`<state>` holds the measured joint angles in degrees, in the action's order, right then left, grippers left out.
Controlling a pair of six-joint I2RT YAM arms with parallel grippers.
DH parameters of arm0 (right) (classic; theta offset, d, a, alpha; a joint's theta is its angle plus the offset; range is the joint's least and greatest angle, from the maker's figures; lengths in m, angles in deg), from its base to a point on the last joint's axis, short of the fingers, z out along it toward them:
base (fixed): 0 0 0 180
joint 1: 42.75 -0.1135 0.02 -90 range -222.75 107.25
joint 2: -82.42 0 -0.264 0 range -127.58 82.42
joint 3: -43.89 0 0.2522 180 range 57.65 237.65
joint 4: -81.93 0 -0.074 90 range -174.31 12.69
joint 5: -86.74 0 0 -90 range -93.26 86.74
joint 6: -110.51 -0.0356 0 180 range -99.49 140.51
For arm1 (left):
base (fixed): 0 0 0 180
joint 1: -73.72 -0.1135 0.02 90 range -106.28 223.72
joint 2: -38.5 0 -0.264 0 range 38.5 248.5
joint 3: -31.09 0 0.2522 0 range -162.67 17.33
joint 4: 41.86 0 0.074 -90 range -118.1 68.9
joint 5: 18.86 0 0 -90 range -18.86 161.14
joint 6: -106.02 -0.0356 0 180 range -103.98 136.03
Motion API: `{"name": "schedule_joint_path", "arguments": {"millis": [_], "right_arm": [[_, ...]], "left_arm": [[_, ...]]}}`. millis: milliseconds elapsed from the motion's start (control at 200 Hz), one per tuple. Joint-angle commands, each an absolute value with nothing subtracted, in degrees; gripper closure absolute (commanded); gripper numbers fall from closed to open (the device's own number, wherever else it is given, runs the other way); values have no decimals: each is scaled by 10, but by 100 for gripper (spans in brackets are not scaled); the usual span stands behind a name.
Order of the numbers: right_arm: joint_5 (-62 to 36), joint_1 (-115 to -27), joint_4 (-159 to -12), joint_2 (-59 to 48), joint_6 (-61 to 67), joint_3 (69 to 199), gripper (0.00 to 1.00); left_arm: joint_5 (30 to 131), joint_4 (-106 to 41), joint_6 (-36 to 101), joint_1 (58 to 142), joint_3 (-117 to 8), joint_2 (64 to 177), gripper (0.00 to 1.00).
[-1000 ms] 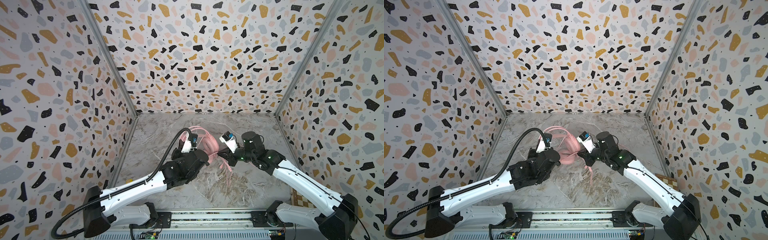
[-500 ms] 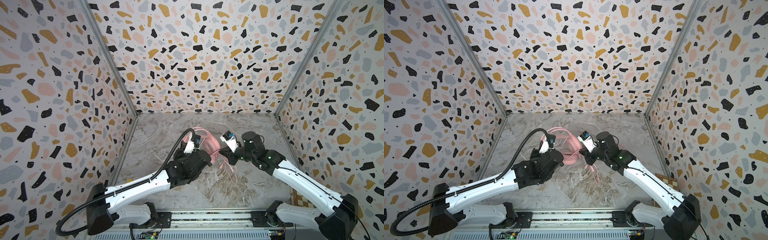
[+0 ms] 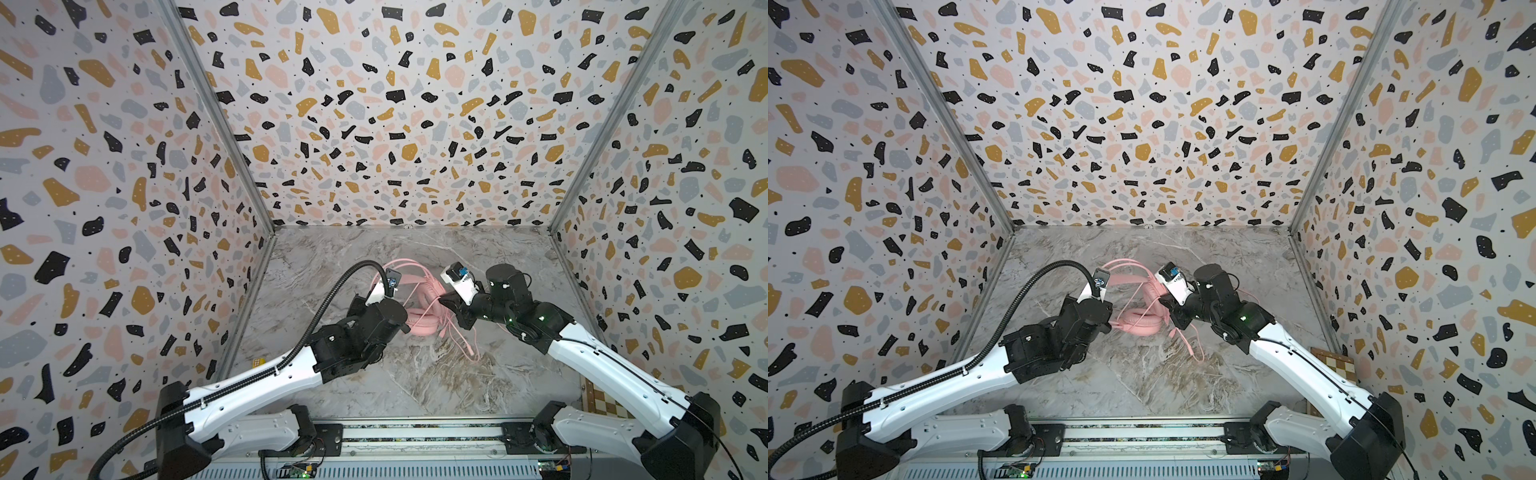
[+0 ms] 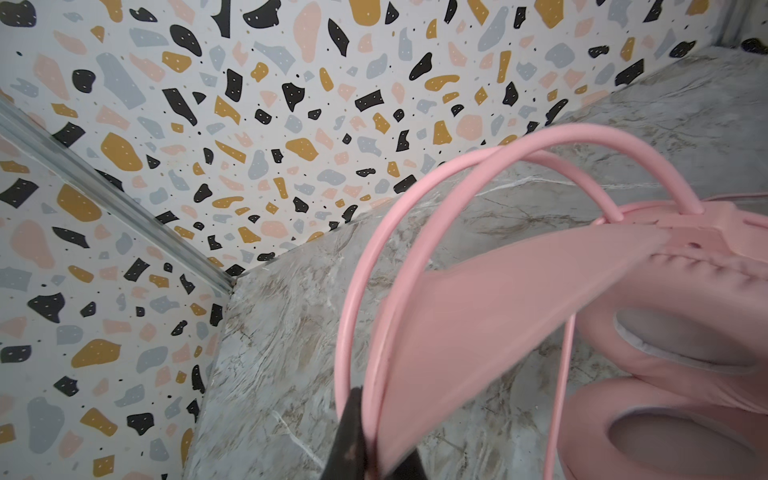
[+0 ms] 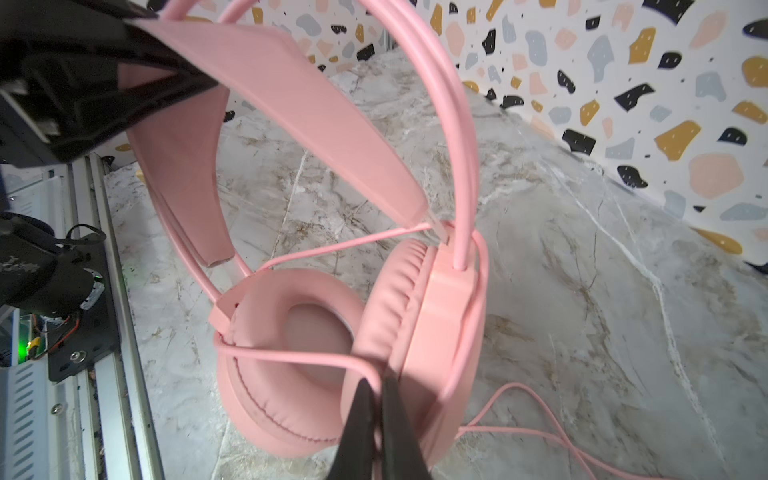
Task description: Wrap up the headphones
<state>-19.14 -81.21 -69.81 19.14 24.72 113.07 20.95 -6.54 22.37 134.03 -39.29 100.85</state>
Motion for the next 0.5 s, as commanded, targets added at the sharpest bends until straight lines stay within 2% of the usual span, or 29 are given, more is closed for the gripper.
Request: {"name": "schedule_joint_path", "arguments": {"millis": [0, 255, 496], "right_arm": [[-102, -789, -836, 231, 256, 1133, 100], [-143, -783, -909, 225, 294, 1128, 100], [-195, -758, -977, 233, 327, 1087, 98]], "left_arm": [[300, 51, 136, 1342, -372, 998, 100], [345, 75, 126, 1342, -385, 1028, 100], [375, 70, 108, 1342, -374, 1008, 100]]}}
